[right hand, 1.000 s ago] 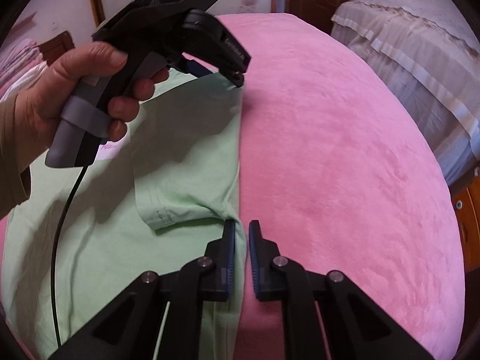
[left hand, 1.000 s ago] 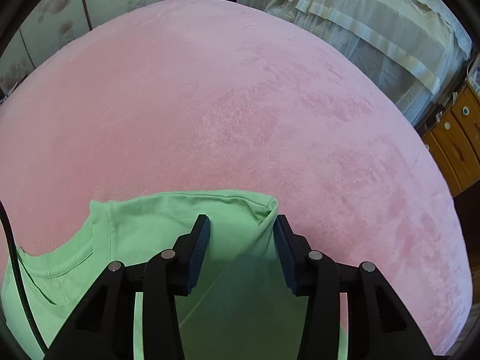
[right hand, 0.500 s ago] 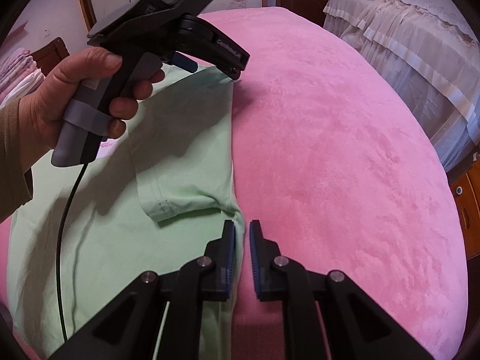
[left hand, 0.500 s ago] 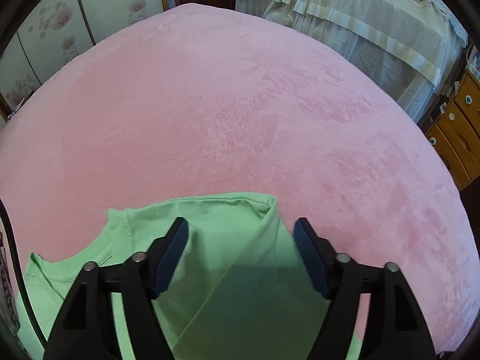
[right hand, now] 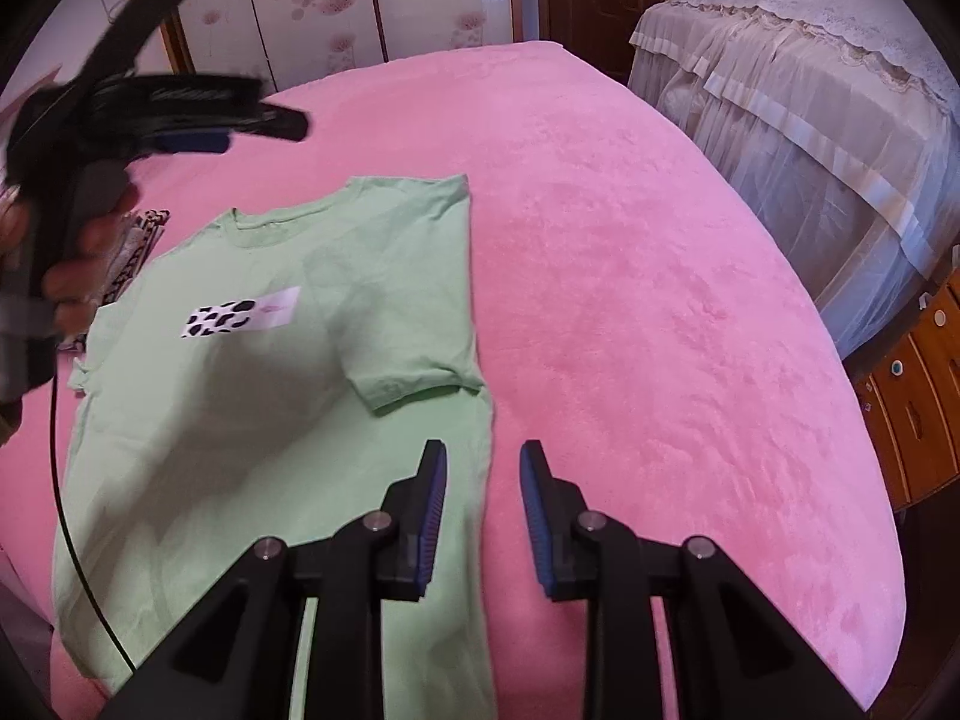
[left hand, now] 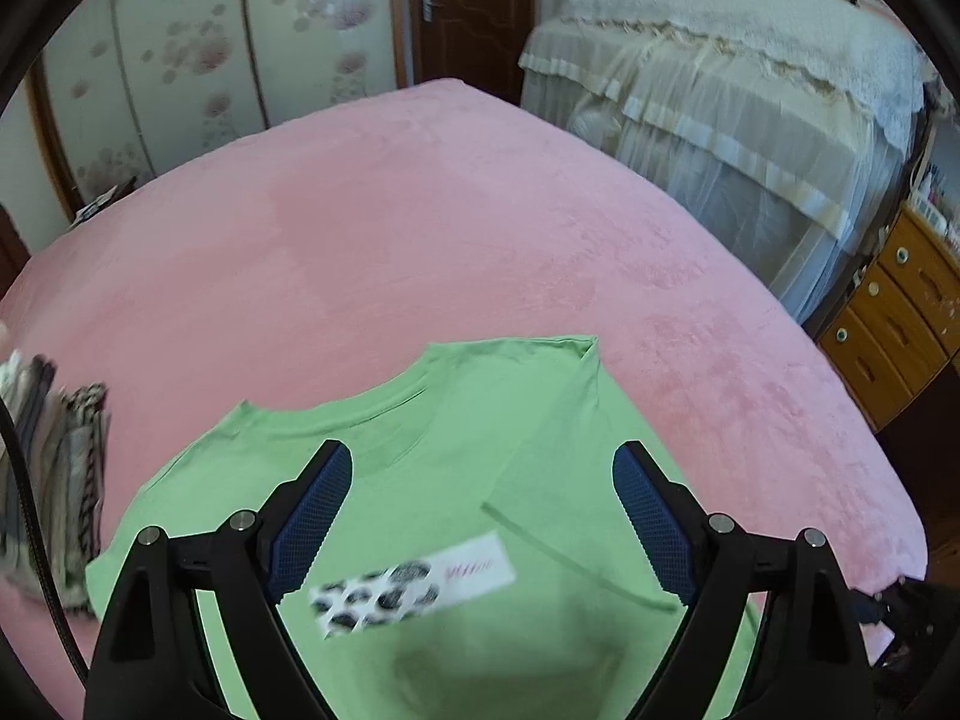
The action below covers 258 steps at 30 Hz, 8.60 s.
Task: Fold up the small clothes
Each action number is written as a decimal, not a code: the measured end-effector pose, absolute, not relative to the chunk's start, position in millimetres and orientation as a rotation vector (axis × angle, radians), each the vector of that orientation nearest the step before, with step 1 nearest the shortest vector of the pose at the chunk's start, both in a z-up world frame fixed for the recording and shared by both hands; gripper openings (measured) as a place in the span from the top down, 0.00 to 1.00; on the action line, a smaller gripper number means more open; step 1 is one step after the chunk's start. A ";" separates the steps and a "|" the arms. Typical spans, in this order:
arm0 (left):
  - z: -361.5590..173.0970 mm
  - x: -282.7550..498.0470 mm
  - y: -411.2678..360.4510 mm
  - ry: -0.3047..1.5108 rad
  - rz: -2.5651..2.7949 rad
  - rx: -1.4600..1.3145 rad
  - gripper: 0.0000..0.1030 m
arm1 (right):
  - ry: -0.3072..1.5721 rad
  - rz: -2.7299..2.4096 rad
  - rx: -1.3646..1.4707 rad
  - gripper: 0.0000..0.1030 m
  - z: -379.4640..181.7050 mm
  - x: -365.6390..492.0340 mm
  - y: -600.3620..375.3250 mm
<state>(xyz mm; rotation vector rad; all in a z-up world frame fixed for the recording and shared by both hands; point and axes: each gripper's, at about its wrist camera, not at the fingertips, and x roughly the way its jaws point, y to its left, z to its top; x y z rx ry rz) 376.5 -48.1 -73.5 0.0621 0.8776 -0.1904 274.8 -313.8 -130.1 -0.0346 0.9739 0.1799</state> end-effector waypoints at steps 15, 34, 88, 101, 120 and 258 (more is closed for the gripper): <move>-40.5 202.1 116.9 0.754 0.164 -0.105 0.05 | 0.907 0.325 -0.109 0.75 -78.8 233.5 -214.6; -141.4 163.7 289.9 0.862 0.478 -0.275 0.05 | 0.919 0.559 -0.226 0.75 -88.6 285.4 -29.5; -203.9 208.2 207.8 0.971 0.236 -0.221 0.05 | 1.004 0.692 -0.292 0.75 -134.4 326.6 25.4; -212.2 187.0 265.3 0.966 0.318 -0.421 0.05 | 0.939 0.889 -0.688 0.65 -168.2 339.5 164.2; -203.3 224.5 303.2 0.978 0.475 -0.379 0.05 | 0.984 0.793 -0.572 0.95 -175.5 367.2 159.3; -201.9 463.7 245.1 1.029 0.115 -0.051 0.89 | 1.060 0.555 -0.121 0.98 -210.6 447.8 7.1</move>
